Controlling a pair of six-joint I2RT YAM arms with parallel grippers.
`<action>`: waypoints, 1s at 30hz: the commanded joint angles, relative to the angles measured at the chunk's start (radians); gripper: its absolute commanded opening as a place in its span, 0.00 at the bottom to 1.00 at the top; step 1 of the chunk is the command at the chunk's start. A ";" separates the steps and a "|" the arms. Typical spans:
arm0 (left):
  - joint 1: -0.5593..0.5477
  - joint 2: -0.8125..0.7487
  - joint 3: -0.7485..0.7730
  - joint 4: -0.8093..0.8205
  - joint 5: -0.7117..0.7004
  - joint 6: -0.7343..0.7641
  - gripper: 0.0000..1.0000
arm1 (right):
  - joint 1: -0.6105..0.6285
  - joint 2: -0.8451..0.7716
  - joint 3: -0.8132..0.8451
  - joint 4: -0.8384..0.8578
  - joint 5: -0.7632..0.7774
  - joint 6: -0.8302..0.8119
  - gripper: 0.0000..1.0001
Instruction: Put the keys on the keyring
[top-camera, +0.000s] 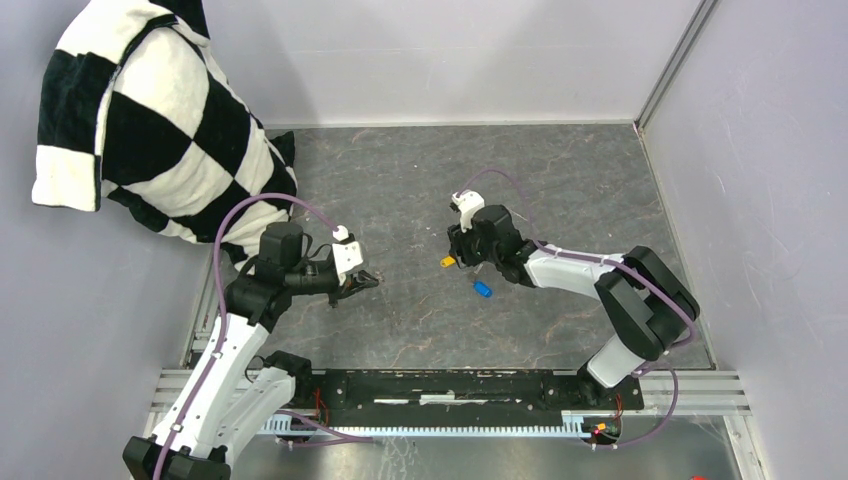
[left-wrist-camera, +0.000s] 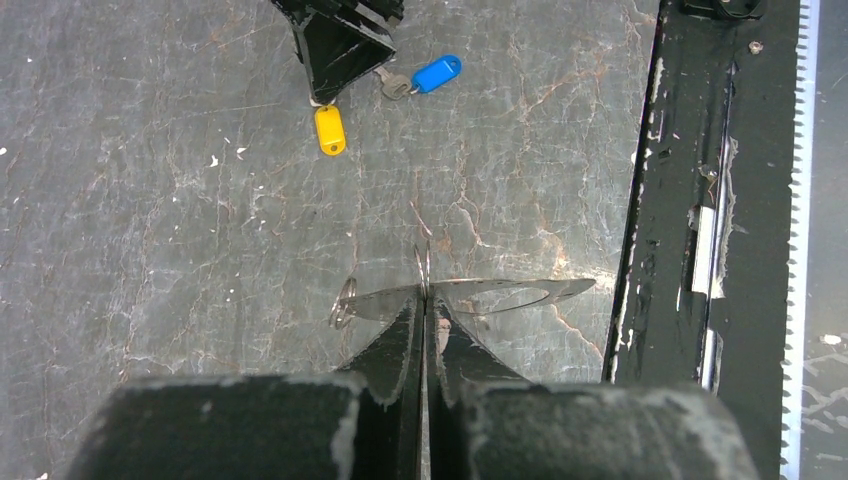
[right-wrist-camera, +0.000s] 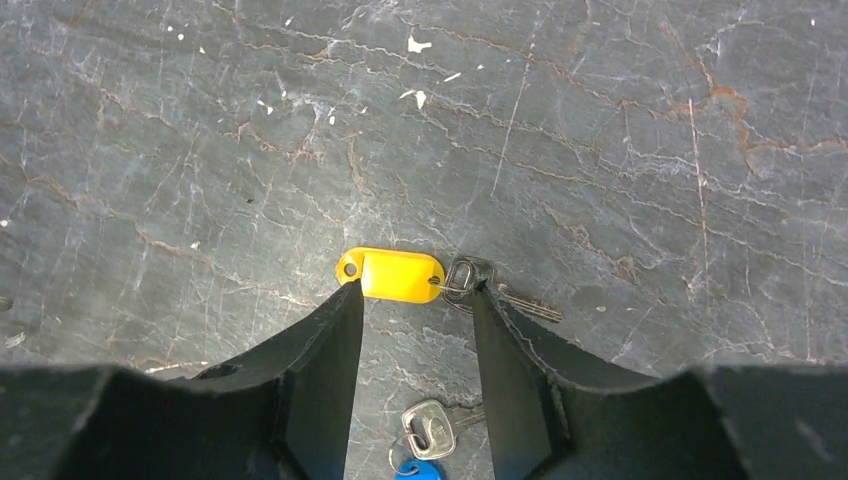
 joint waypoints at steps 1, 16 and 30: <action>-0.004 0.000 0.045 0.013 0.012 -0.030 0.02 | 0.006 0.019 0.043 -0.026 0.047 0.097 0.52; -0.004 -0.017 0.053 0.010 0.008 -0.025 0.02 | 0.061 0.126 0.132 -0.118 0.199 0.186 0.43; -0.004 -0.039 0.050 -0.001 0.011 -0.012 0.02 | 0.064 0.156 0.148 -0.091 0.237 0.206 0.37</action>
